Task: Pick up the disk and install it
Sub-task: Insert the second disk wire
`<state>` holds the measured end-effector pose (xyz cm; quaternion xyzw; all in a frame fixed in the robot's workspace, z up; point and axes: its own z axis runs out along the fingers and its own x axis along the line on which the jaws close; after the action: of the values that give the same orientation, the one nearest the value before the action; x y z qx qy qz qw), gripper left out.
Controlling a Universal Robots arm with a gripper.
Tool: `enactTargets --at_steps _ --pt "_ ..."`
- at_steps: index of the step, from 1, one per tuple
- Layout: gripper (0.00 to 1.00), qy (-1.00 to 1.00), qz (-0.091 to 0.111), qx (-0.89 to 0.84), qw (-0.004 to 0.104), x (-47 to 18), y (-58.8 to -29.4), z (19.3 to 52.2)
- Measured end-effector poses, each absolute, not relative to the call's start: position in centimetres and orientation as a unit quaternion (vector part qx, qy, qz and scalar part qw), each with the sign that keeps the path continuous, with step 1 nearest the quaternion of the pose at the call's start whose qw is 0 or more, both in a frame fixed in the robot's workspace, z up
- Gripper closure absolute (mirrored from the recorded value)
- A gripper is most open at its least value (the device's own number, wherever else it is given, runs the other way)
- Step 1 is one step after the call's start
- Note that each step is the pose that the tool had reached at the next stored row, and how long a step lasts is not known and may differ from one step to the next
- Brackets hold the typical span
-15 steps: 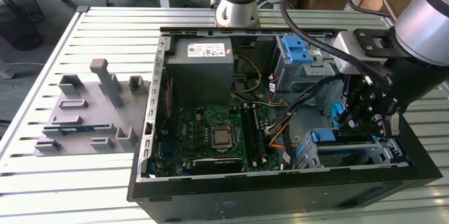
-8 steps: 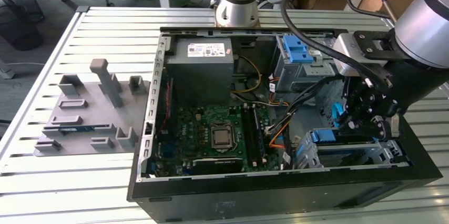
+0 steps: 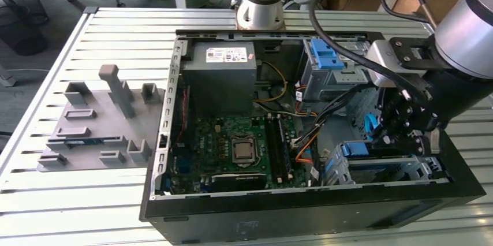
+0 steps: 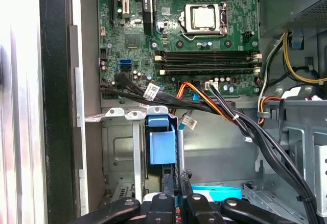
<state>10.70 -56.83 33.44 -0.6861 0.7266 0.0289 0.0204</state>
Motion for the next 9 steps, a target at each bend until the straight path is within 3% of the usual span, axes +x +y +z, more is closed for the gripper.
enactTargets --at_steps 9 --pt "0.84 0.726 0.029 -0.686 0.020 10.88 -56.85 33.33"
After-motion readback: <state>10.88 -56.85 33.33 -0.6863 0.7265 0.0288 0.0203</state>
